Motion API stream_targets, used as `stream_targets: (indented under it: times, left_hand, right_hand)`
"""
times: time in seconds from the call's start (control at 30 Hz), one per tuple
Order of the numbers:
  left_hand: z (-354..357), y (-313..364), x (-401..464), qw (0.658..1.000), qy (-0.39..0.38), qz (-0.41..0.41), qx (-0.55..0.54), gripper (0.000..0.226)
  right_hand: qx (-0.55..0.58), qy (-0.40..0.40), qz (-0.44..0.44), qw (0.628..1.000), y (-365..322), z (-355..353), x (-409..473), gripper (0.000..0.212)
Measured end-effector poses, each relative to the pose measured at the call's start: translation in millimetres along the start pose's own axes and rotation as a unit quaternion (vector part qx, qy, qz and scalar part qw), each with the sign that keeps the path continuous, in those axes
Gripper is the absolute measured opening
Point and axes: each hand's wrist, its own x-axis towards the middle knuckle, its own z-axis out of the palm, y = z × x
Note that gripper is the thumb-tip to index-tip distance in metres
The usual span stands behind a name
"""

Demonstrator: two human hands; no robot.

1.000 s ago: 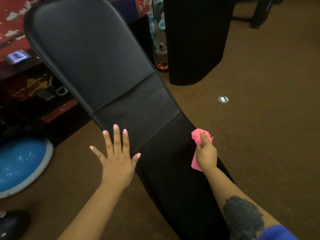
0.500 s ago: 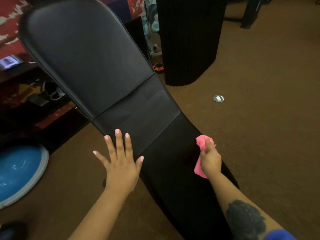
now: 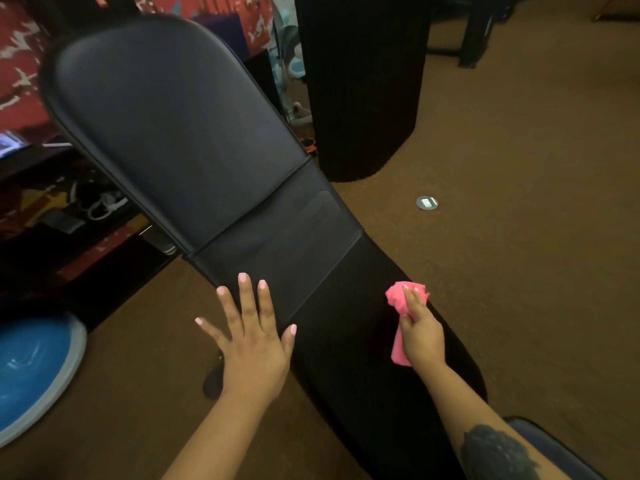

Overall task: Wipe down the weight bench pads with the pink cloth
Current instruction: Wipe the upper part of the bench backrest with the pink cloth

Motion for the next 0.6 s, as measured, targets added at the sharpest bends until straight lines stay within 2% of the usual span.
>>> stream_targets:
  times: [0.23,0.37,0.5,0.6]
  left_hand:
    - [-0.9,-2.6,0.1,1.0,-0.004,-0.006,0.004,0.082]
    - [-0.9,-1.4,0.0,1.0,-0.015,-0.015,0.011,0.084]
    - [-1.9,0.7,-0.3,0.999,-0.015,-0.024,0.022,0.085]
    - [-4.7,5.1,-1.1,0.999,-0.019,-0.035,0.021,0.088]
  right_hand:
    - [0.012,0.015,0.09,0.996,-11.6,-0.3,21.5,0.053]
    - [0.023,0.003,0.013,1.0,-28.8,2.2,17.3,0.055]
    - [-0.06,-0.015,-0.101,0.993,-13.0,3.7,2.4,0.062]
    - [-0.079,-0.032,-0.1,0.991,8.8,-2.4,-0.5,0.063]
